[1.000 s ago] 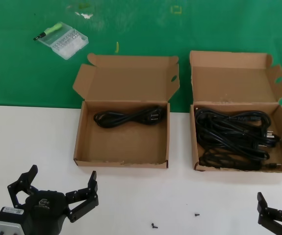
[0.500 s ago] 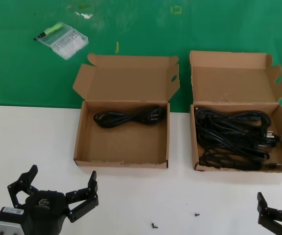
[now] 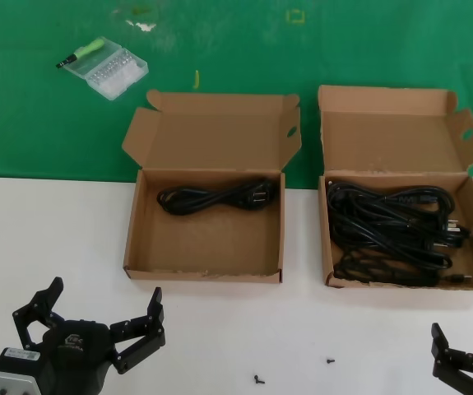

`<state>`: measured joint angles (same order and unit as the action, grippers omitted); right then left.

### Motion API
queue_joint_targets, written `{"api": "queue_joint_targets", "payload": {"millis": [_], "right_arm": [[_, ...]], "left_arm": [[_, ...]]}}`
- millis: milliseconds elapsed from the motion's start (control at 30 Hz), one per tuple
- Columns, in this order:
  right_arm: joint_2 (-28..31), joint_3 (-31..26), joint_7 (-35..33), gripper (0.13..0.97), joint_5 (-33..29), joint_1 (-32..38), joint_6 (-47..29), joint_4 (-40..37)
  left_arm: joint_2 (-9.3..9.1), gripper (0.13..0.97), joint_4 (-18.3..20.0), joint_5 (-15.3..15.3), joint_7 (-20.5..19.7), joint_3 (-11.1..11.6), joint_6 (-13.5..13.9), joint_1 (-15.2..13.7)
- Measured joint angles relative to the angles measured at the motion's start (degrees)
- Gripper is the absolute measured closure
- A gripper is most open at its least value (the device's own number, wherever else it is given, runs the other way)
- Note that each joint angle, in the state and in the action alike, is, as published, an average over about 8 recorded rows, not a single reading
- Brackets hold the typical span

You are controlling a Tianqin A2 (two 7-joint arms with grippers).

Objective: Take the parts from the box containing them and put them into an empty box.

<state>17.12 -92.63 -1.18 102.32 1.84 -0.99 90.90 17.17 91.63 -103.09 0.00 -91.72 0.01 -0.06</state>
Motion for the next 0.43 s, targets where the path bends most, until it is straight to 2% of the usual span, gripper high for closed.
{"api": "queue_joint_targets", "payload": {"millis": [433], "right_arm": [[0.0,0.0,0.0,0.129,0.0,0.0,0.0,0.0]], "left_arm": [[0.0,0.132,0.0,0.0,0.0,0.0,0.0,0.0]]}}
